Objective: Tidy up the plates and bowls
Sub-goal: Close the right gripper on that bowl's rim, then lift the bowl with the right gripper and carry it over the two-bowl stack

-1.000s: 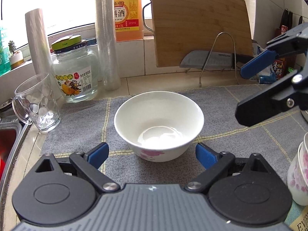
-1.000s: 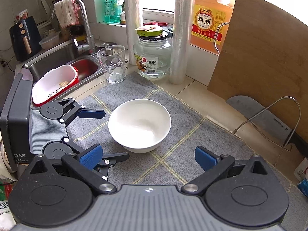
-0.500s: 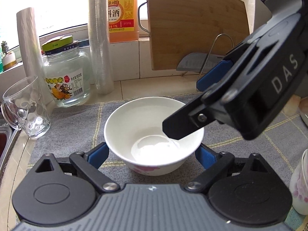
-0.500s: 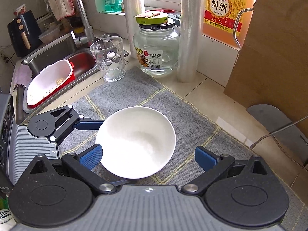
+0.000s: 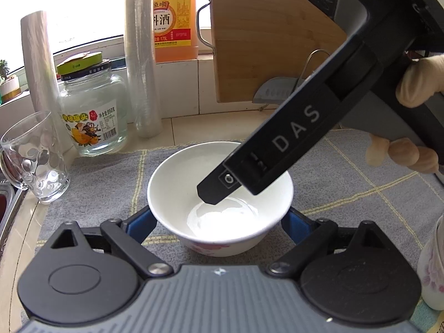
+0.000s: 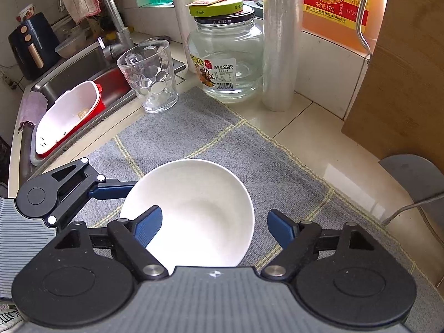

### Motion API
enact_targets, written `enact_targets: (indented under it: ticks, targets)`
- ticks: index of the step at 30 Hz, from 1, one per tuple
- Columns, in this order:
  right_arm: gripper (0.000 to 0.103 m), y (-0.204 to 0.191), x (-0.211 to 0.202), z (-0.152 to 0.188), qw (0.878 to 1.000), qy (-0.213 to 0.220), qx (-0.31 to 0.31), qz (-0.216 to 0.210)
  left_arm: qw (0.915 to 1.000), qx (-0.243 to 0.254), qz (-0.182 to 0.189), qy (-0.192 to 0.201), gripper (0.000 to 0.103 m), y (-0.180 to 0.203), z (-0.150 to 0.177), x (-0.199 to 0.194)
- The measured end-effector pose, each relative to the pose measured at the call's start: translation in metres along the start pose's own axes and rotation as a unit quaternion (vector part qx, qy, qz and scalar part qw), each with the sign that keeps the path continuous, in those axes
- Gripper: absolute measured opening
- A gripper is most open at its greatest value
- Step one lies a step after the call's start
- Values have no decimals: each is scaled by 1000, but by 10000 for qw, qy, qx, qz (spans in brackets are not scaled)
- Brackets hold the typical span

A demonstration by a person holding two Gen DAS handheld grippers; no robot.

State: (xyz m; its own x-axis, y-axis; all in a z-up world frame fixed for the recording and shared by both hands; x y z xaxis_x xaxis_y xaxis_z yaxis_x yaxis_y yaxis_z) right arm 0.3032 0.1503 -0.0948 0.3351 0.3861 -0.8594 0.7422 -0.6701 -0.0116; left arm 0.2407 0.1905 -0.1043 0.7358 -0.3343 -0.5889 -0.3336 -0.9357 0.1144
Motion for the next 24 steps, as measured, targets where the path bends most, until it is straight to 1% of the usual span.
enact_targets:
  ticks: [2, 6, 11, 24]
  targets:
    - [82, -1, 3, -2, 10000, -6, -13, -27, 10000, 7, -1, -2, 95, 0, 0, 0]
    - [82, -2, 7, -5, 10000, -17, -17, -86, 10000, 8, 14, 2, 95, 0, 0, 1]
    - [76, -4, 10, -7, 9999, -35, -46, -142, 10000, -1, 20, 5, 95, 0, 0, 1]
    - [76, -6, 7, -5, 9998, -60, -54, -166, 9999, 139, 36, -55, 95, 3, 0, 1]
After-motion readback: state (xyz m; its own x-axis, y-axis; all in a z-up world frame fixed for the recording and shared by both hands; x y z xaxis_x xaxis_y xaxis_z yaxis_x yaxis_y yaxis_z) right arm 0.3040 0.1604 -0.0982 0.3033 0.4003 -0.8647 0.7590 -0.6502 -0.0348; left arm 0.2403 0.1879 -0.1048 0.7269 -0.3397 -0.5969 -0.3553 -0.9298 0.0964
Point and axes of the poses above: each gripper's, at about its wrist camera, not at the fingertips, and x roughly the way its jaws point, y to its right, z to its underside, the point moved 5 cm from there along x, roughly the way its jaws point, and after that the axes turned 11 degrees about z, right-handed, at the moved point
